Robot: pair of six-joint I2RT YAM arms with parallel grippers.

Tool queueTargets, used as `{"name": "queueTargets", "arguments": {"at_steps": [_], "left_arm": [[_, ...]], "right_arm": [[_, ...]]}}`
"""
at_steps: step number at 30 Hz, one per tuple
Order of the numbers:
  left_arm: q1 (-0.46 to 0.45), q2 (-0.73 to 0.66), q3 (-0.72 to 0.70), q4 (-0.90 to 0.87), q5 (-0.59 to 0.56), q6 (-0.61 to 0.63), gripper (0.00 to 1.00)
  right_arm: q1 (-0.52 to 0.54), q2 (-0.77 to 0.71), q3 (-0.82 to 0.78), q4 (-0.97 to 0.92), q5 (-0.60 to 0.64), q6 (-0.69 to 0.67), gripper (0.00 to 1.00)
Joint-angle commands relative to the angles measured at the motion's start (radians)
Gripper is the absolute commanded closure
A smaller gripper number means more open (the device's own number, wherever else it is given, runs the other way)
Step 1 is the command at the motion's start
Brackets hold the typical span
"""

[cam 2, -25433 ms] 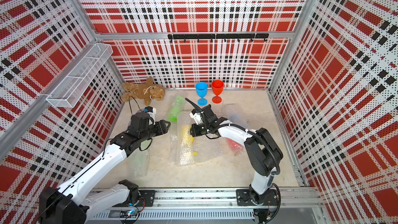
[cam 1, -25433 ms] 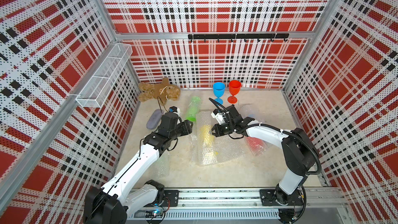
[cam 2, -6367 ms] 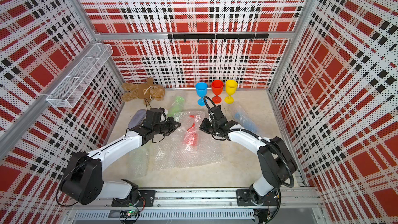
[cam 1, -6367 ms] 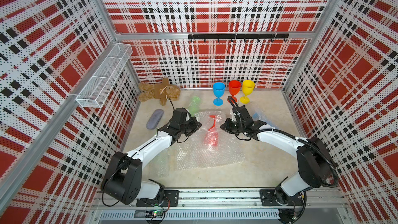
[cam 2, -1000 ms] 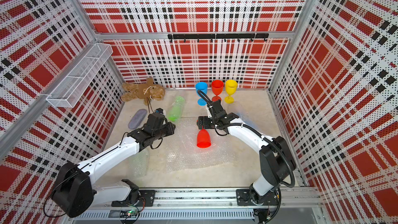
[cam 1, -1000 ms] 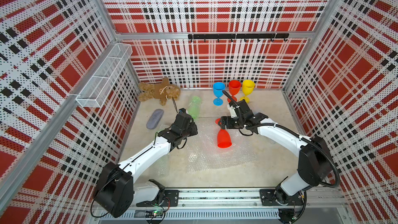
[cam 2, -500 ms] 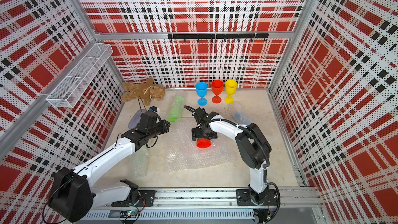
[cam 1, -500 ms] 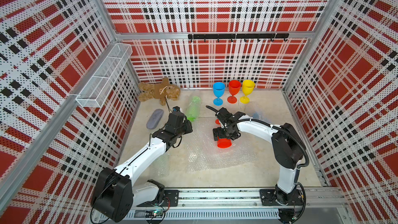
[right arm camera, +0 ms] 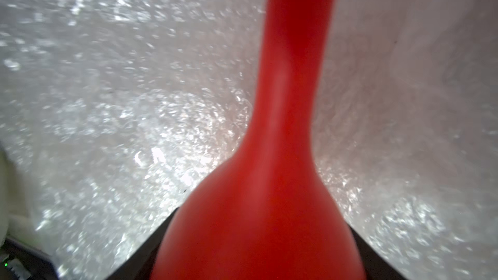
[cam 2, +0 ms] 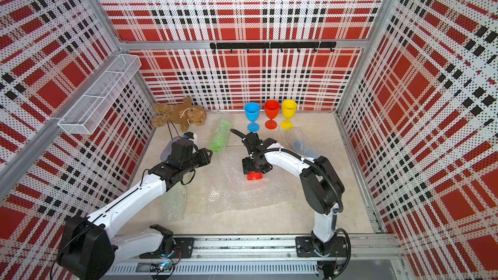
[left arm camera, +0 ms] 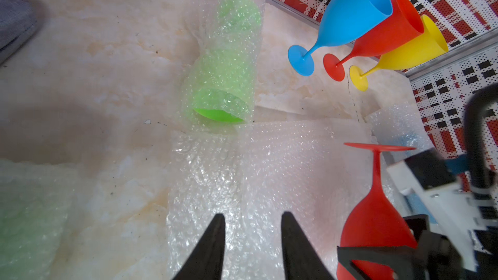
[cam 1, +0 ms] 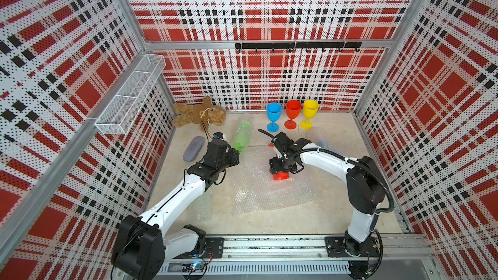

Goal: Unpack wine glasses from bubble wrap
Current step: Pick up the wine glass from the bubble wrap.

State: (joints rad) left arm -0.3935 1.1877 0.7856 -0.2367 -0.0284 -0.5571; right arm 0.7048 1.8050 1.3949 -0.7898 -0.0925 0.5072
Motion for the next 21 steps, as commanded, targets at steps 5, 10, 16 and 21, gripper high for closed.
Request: {"name": "queueTargets", "arguments": {"at_steps": [5, 10, 16, 21], "left_arm": [[-0.116, -0.054, 0.048, 0.035, -0.134, 0.137, 0.46], [-0.217, -0.099, 0.027, 0.169, -0.046, 0.446, 0.45], [-0.274, -0.206, -0.114, 0.42, -0.101, 0.765, 0.39], [-0.25, -0.175, -0.123, 0.448, -0.074, 0.898, 0.33]], "right_arm": [[0.004, -0.137, -0.054, 0.07, -0.171, -0.229, 0.22], [0.004, -0.185, -0.085, 0.127, -0.353, -0.267, 0.22], [0.004, -0.222, -0.115, 0.161, -0.499, -0.294, 0.23], [0.004, -0.256, -0.137, 0.174, -0.546, -0.32, 0.25]]}}
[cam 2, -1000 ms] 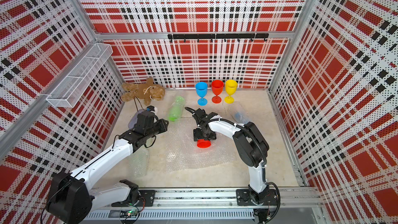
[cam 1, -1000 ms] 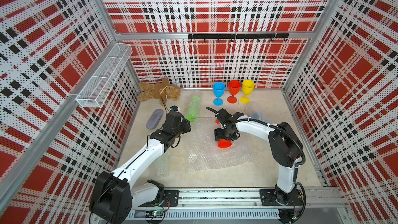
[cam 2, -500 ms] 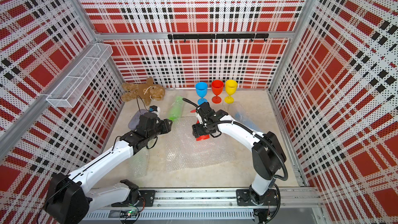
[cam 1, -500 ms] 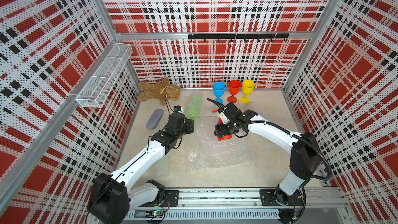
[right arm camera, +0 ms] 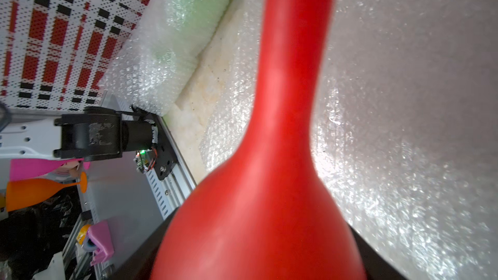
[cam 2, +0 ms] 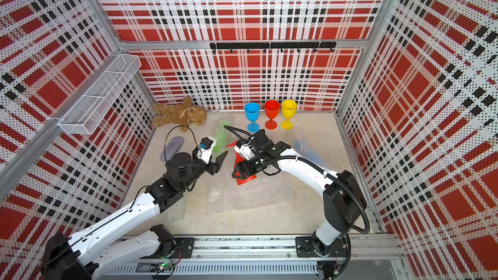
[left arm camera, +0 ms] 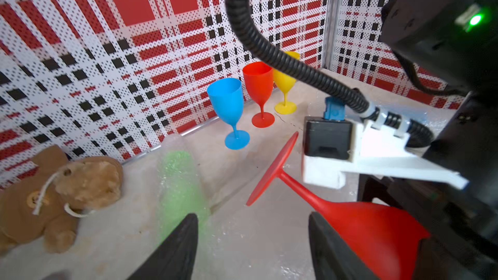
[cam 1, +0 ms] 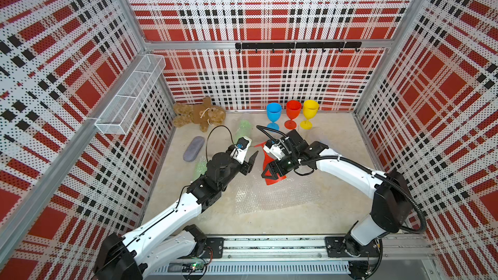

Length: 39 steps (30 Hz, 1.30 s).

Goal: Unpack wine glasses from bubble wrap
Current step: Pick up the wine glass from the bubble wrap.

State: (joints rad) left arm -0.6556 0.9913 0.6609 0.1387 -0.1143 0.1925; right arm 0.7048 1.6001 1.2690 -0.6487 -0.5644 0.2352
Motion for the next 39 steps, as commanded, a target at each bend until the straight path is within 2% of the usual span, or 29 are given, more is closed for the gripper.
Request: {"name": "queueTargets", "arguments": {"at_steps": [1, 4, 9, 13, 21, 24, 28, 36, 39], "left_arm": [[0.019, 0.03, 0.01, 0.063, 0.032, 0.152, 0.34], [0.048, 0.034, 0.004, 0.078, 0.089, 0.148, 0.38], [0.086, 0.029, -0.001, 0.101, 0.2, 0.141, 0.57], [0.082, 0.035, -0.003, 0.111, 0.24, 0.158, 0.55], [0.047, 0.07, 0.026, 0.109, 0.224, 0.209, 0.55], [0.034, 0.09, 0.046, 0.088, 0.207, 0.231, 0.64], [0.039, 0.094, 0.046, 0.081, 0.205, 0.238, 0.85], [0.039, 0.086, 0.045, 0.081, 0.212, 0.259, 1.0], [0.04, 0.078, 0.039, 0.081, 0.216, 0.274, 1.0]], "right_arm": [[0.004, -0.057, -0.013, 0.032, -0.078, -0.051, 0.26], [0.004, -0.082, -0.026, 0.042, -0.093, -0.056, 0.28], [0.005, -0.118, -0.065, 0.061, -0.101, -0.056, 0.3], [0.004, -0.127, -0.078, 0.07, -0.114, -0.049, 0.31], [0.013, -0.101, -0.061, 0.071, -0.148, -0.038, 0.32], [0.018, -0.084, -0.047, 0.068, -0.156, -0.037, 0.32], [0.019, -0.073, -0.038, 0.064, -0.157, -0.037, 0.32], [0.028, -0.052, -0.025, 0.048, -0.165, -0.048, 0.33], [0.029, -0.045, -0.022, 0.04, -0.156, -0.05, 0.31]]}}
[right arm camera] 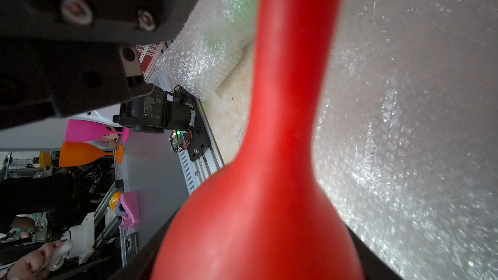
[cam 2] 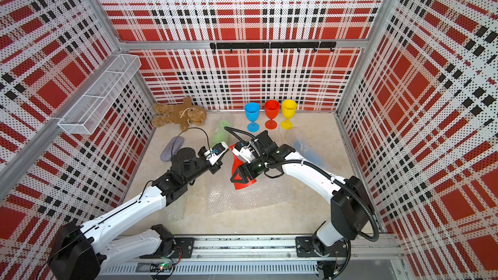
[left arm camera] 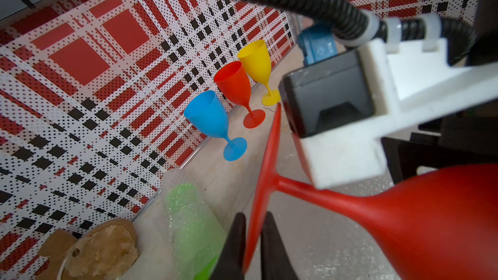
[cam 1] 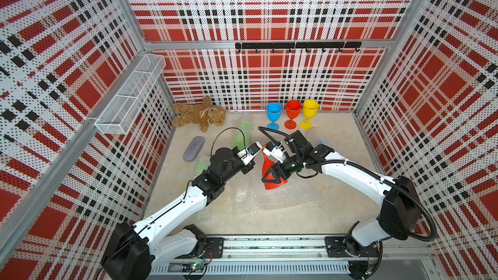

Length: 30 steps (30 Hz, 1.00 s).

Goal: Unpack wine glasses from bubble wrap
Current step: Pick up the wine glass from the bubble wrap.

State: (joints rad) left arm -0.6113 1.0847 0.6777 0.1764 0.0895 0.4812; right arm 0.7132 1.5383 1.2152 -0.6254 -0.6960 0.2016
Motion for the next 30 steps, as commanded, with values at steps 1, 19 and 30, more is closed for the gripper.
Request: {"name": "queueTargets", "arguments": {"at_steps": [1, 19, 30], "left_arm": [[-0.004, -0.018, 0.019, 0.044, 0.011, -0.01, 1.0], [0.014, -0.052, -0.006, 0.031, -0.031, -0.363, 1.0], [0.067, -0.1, -0.191, 0.317, 0.136, -1.064, 1.0]], "right_arm": [[0.021, 0.019, 0.035, 0.014, -0.019, -0.017, 0.3], [0.014, -0.243, -0.022, 0.232, 0.504, 0.113, 0.0], [0.002, -0.584, -0.503, 1.034, 0.596, 0.031, 0.0]]}}
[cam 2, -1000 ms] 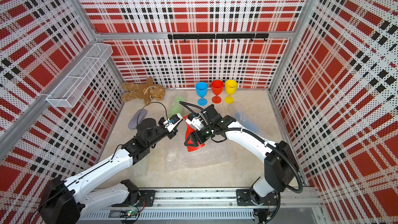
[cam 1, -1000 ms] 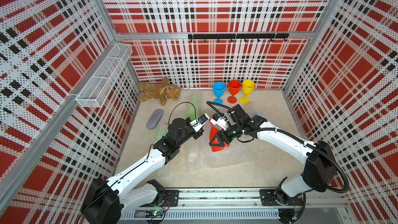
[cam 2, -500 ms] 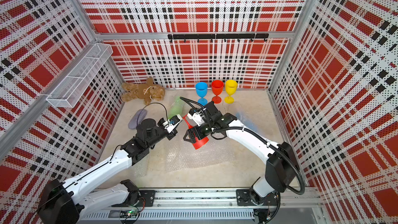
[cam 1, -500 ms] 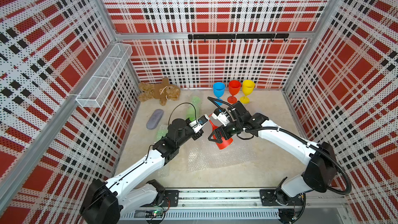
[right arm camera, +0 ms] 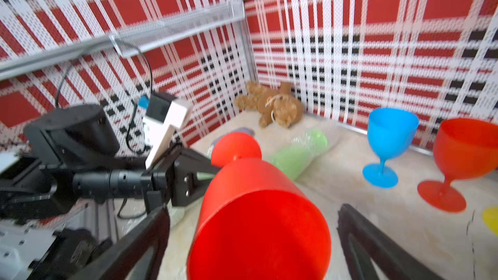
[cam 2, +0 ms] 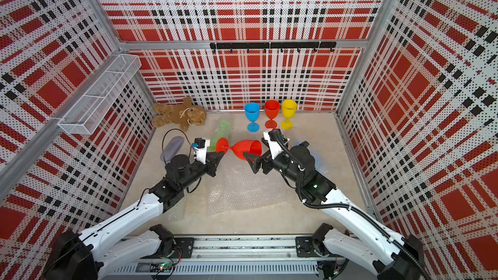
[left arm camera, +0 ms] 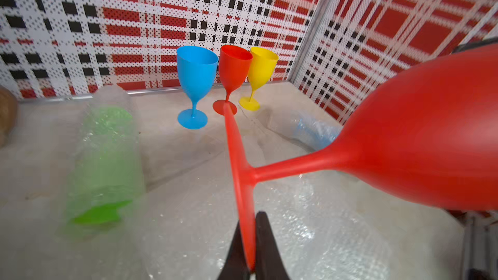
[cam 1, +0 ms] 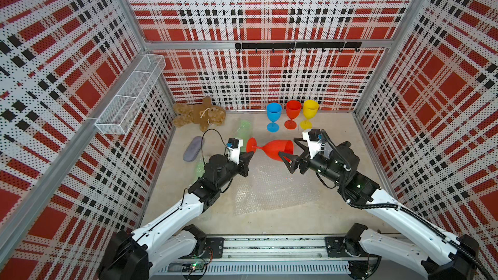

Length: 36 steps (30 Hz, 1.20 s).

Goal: Unpack wine glasses from bubble wrap
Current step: Pick up the wine glass from the bubble wrap, then place the wine glass at the center of the board.

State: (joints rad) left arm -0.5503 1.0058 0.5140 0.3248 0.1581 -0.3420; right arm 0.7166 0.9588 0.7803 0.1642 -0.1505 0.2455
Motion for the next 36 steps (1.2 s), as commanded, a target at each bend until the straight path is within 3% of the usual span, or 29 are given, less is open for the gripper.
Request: {"name": "queueTargets", "arguments": {"at_steps": [1, 8, 19, 30, 36], "left_arm": [[0.003, -0.022, -0.041, 0.206, 0.084, -0.273, 1.0], [0.002, -0.012, -0.076, 0.31, 0.11, -0.373, 1.0], [0.003, -0.006, -0.106, 0.352, 0.132, -0.362, 1.0], [0.004, 0.012, -0.12, 0.353, 0.135, -0.371, 1.0], [0.007, 0.029, -0.116, 0.351, 0.141, -0.374, 1.0]], "right_arm": [[-0.001, -0.008, -0.095, 0.304, 0.054, 0.0, 0.0], [0.0, 0.016, -0.201, 0.6, 0.002, 0.036, 0.0], [-0.003, 0.165, -0.092, 0.606, -0.159, 0.071, 0.0], [-0.002, 0.265, 0.004, 0.587, -0.216, 0.073, 0.0], [-0.002, 0.289, 0.042, 0.531, -0.241, 0.06, 0.1]]}}
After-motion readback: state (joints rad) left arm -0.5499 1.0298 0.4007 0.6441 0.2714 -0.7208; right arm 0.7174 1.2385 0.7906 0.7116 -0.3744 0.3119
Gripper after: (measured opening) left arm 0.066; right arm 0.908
